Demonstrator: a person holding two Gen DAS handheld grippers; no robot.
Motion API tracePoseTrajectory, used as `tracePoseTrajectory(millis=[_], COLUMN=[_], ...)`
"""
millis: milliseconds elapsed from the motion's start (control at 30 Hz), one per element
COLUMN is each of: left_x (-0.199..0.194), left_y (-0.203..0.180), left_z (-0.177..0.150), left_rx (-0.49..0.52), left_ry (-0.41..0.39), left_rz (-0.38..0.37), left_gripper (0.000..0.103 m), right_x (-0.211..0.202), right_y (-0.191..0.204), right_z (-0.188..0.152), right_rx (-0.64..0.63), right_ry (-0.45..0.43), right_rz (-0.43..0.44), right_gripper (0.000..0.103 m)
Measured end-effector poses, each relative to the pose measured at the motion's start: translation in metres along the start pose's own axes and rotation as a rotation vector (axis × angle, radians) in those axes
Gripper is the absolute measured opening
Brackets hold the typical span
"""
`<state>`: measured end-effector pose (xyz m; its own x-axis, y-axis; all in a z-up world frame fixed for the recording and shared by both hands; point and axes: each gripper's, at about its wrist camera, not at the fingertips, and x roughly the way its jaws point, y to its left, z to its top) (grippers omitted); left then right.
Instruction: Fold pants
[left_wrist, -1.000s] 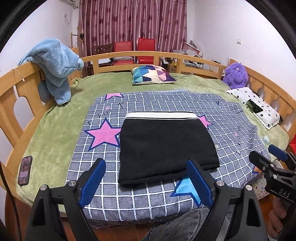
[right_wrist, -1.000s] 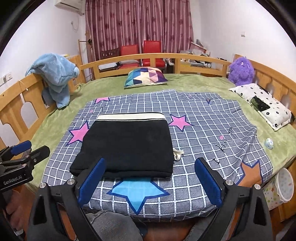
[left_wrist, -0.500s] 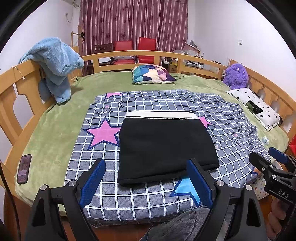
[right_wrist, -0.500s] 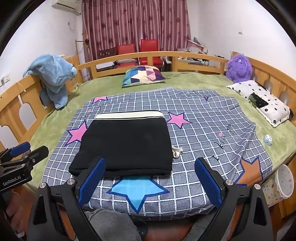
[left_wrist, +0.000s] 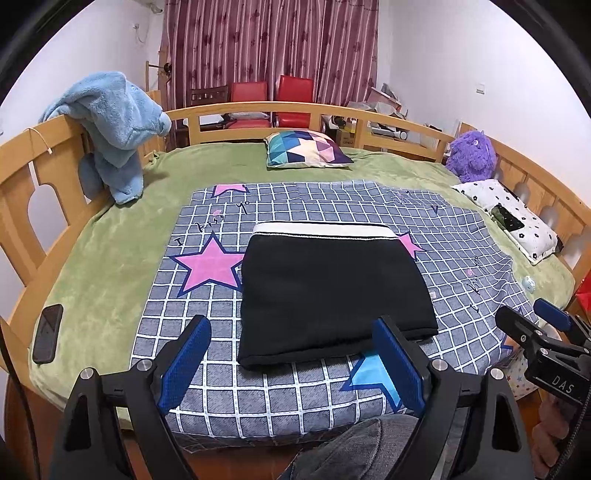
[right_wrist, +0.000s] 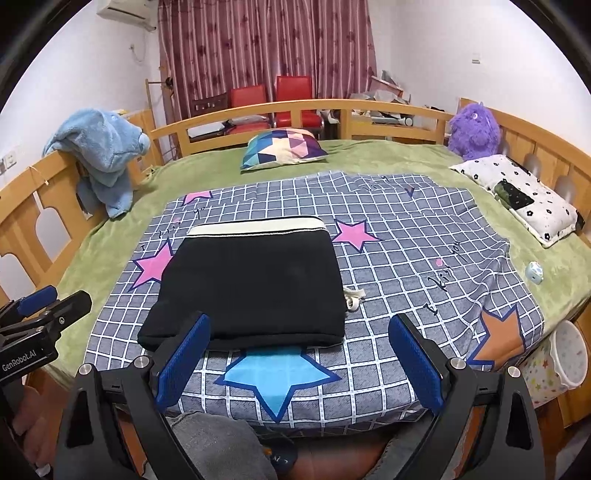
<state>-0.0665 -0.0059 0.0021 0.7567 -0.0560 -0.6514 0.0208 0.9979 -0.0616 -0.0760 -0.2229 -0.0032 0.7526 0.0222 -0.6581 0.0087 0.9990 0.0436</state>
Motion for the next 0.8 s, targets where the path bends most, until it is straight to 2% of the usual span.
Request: tracePoseTrajectory(millis=[800], left_x=[-0.0060], left_y=[-0.0012], left_z=[-0.0018], left_rx=[0.000], left_ry=[-0.003], left_rz=[-0.003], left_gripper=[0.089], right_x=[-0.0084], right_y=[0.0013], right_z=[-0.0007], right_rx=[0.011], right_ry=[-0.008], right_rz=[-0.014], right_gripper=[0.096])
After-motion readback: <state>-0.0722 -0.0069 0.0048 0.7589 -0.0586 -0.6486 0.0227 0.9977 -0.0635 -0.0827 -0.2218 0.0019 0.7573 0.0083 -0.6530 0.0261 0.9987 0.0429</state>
